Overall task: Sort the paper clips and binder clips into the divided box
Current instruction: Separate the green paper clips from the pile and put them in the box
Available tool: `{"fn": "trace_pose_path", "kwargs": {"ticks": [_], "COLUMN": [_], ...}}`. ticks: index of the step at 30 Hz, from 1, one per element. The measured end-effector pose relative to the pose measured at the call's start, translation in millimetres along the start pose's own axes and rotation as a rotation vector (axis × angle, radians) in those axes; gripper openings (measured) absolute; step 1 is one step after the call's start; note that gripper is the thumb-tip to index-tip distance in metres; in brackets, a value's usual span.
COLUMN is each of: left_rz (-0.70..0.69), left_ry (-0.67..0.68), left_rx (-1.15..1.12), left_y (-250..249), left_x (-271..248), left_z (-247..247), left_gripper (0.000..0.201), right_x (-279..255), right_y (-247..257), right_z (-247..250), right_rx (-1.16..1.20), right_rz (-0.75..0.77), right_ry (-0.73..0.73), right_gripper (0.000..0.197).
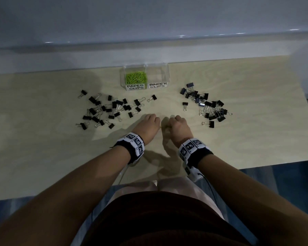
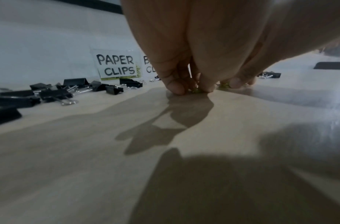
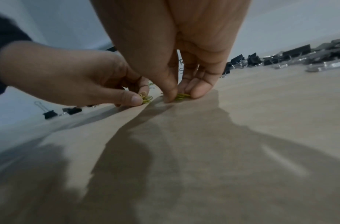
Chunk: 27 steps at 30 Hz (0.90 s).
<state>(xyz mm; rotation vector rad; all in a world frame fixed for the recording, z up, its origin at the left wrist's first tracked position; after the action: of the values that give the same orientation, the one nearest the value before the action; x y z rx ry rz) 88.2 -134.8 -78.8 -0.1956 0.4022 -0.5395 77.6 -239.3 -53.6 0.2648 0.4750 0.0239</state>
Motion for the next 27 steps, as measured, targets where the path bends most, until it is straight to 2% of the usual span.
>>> {"fn": "trace_pose_path", "kwargs": {"ticks": [6,9,11,13,15,17,19,20,23,27], "left_rz": [-0.035,-0.050,-0.077,-0.074,-0.062,-0.043,-0.024,-0.008,0.040,0.190], "left_ry": [0.045,0.109,0.088,0.129,0.109,0.097,0.100,0.101,0.100,0.004], "left_rx": [0.109,0.132,0.152,0.133,0.142,0.163,0.148,0.135,0.087,-0.185], "left_y": [-8.2,-13.0,-14.8,-15.6,-12.8,-10.1,-5.3,-2.0,10.5,35.1], "left_x": [-6.7,-7.2,-5.3,-3.6,-1.4,1.5,3.3,3.4,3.5,6.8], "left_z": [4.8,10.4,13.2,12.5,13.1,15.3,16.0,16.9,21.3,39.5], "left_gripper": [0.033,0.029,0.026,0.027,0.031,0.030,0.030,0.030,0.028,0.022], "right_x": [1.8,0.1,3.7,6.8,6.9,11.7,18.8,21.6,19.8,31.8], "right_y": [-1.1,2.4,-0.1,2.8,7.6,9.3,7.8,6.6,8.6,-1.2], "right_z": [-3.2,-2.7,-7.1,-6.7,-3.8,-5.8,-6.8,-6.5,4.7,19.1], "right_rx": [-0.210,-0.271,-0.324,-0.423,-0.541,-0.604,-0.644,-0.630,-0.577,-0.315], "right_rz": [0.143,0.214,0.229,0.303,0.367,0.419,0.425,0.407,0.385,0.302], "right_ry": [0.002,0.037,0.100,0.062,0.020,0.006,0.033,0.051,-0.021,-0.021], "right_gripper": [0.038,0.034,0.035,0.031,0.023,0.029,0.023,0.024,0.028,0.018]}}
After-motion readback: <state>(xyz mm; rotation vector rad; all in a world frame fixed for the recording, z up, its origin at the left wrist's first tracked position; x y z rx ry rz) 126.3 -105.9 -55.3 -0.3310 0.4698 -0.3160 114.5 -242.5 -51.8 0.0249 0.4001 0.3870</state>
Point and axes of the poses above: each hand's wrist, its own x-axis towards the middle knuckle, its own z-axis out of the back of the hand, y = z × x, the point moved 6 cm from there along x, towards the middle knuckle, and after that the axes turned 8 degrees about -x, right-handed, at the moved point
